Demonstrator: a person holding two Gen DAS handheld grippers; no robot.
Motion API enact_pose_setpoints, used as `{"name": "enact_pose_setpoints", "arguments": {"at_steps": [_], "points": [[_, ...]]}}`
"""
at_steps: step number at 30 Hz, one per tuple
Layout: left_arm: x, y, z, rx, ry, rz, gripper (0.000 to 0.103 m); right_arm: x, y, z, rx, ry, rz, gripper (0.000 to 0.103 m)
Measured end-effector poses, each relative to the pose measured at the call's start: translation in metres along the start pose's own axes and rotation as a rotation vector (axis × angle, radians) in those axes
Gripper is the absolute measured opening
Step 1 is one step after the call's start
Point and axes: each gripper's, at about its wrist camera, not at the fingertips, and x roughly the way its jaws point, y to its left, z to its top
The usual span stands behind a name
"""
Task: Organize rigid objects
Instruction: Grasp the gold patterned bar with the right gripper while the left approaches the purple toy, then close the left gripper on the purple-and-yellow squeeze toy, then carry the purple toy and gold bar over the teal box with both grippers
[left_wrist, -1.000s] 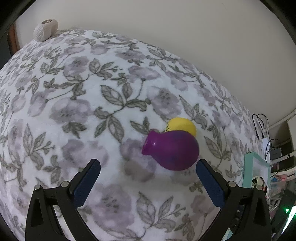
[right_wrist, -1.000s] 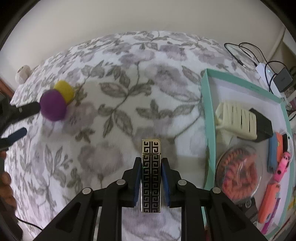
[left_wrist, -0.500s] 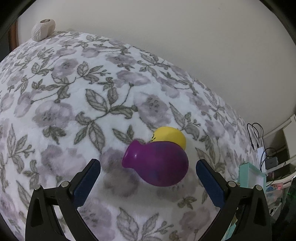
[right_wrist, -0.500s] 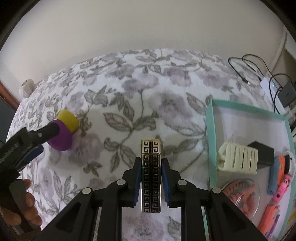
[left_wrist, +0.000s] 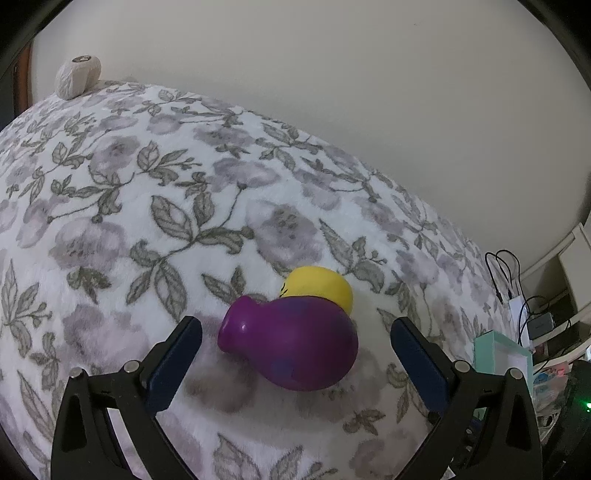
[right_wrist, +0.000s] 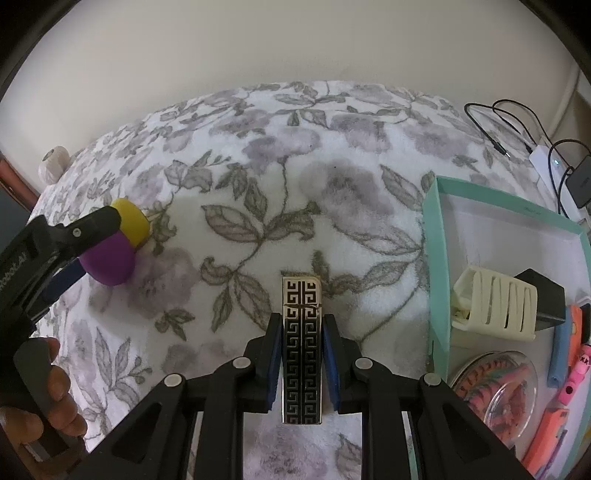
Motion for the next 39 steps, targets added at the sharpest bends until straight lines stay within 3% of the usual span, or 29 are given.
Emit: {"name": "enact_pose_setpoints", "arguments": {"at_steps": [3, 5, 7, 30, 39], "points": [[0.003, 0.001, 0.000, -0.007, 0.006, -0.007, 0.087, 0.001, 0.004, -0.001, -0.023, -0.004, -0.019, 0.022], [0.003, 0.003, -0.001, -0.017, 0.004, -0.004, 0.086, 0.001, 0.005, -0.001, -0.036, -0.004, -0.027, 0.022], [0.004, 0.005, -0.001, -0.024, 0.004, -0.004, 0.076, 0.001, 0.005, -0.002, -0.042, -0.005, -0.029, 0.022], [0.004, -0.005, -0.003, 0.051, -0.001, 0.052, 0.075, 0.001, 0.009, -0.006, -0.096, 0.021, -0.049, 0.022], [-0.008, -0.009, 0.001, 0.052, -0.018, 0.055, 0.075, -0.007, 0.009, -0.003, -0.084, 0.013, 0.006, 0.022]]}}
